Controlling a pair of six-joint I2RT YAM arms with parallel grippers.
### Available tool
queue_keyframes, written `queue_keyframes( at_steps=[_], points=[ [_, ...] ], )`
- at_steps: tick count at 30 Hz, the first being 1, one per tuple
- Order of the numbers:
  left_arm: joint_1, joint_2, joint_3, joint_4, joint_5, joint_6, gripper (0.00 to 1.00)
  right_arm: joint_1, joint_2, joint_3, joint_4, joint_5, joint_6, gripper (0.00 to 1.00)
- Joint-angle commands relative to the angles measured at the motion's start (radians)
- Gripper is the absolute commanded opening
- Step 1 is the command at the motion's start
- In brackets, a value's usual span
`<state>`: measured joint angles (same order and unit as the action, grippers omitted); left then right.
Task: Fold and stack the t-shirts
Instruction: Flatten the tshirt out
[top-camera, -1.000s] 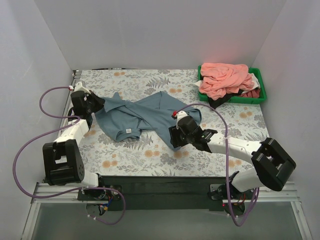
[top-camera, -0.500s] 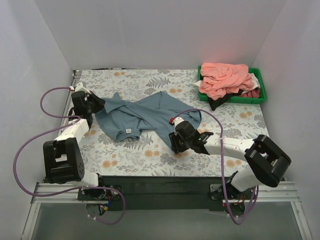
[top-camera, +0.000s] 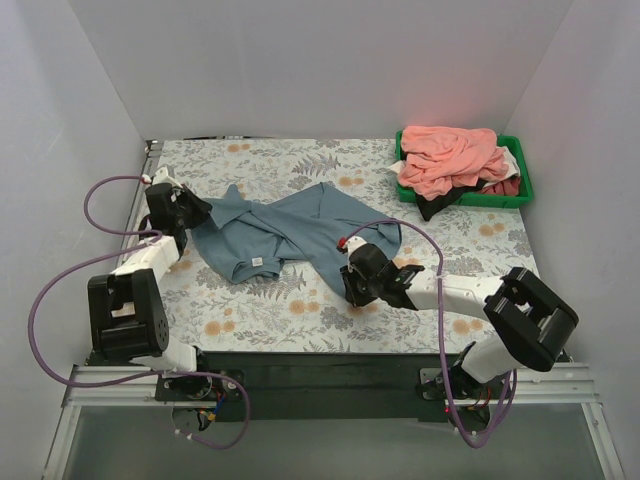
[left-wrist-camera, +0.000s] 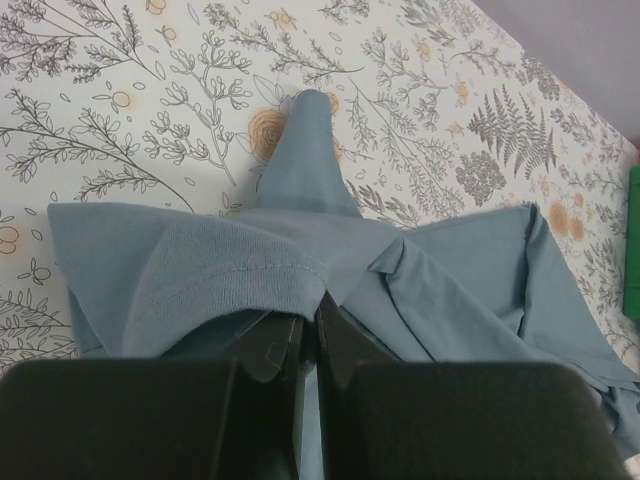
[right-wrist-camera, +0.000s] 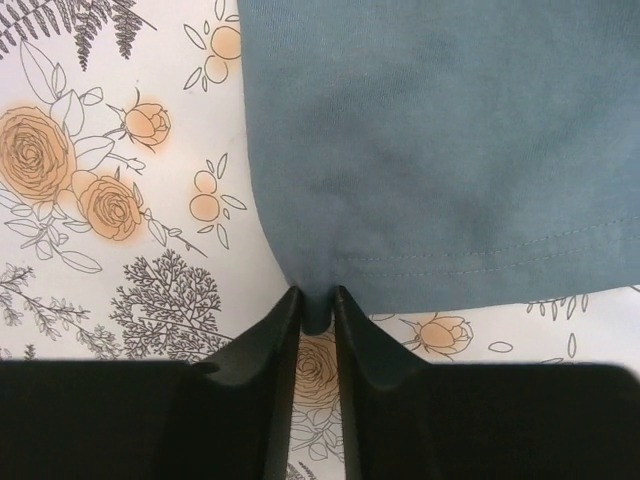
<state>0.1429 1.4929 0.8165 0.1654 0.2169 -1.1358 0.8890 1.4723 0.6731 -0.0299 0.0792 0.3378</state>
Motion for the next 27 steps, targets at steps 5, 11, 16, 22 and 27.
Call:
queue_keyframes(
  at_steps=[5, 11, 16, 22, 27],
  points=[
    [0.007, 0.075, 0.047, -0.015, 0.012, 0.022, 0.00, 0.010, 0.005, 0.009, -0.077, 0.108, -0.013, 0.01],
    [0.006, 0.173, 0.104, -0.026, 0.003, 0.011, 0.00, -0.024, -0.021, 0.036, -0.110, 0.203, -0.028, 0.01],
    [0.003, 0.165, 0.087, 0.002, -0.030, -0.018, 0.29, -0.042, -0.020, 0.049, -0.110, 0.215, -0.031, 0.01],
    [-0.025, 0.147, 0.043, -0.015, -0.027, -0.036, 0.49, -0.044, -0.017, 0.062, -0.108, 0.217, -0.051, 0.01],
    [-0.040, 0.089, -0.036, -0.020, -0.094, -0.038, 0.50, -0.044, -0.032, 0.052, -0.100, 0.215, -0.074, 0.01]
  ],
)
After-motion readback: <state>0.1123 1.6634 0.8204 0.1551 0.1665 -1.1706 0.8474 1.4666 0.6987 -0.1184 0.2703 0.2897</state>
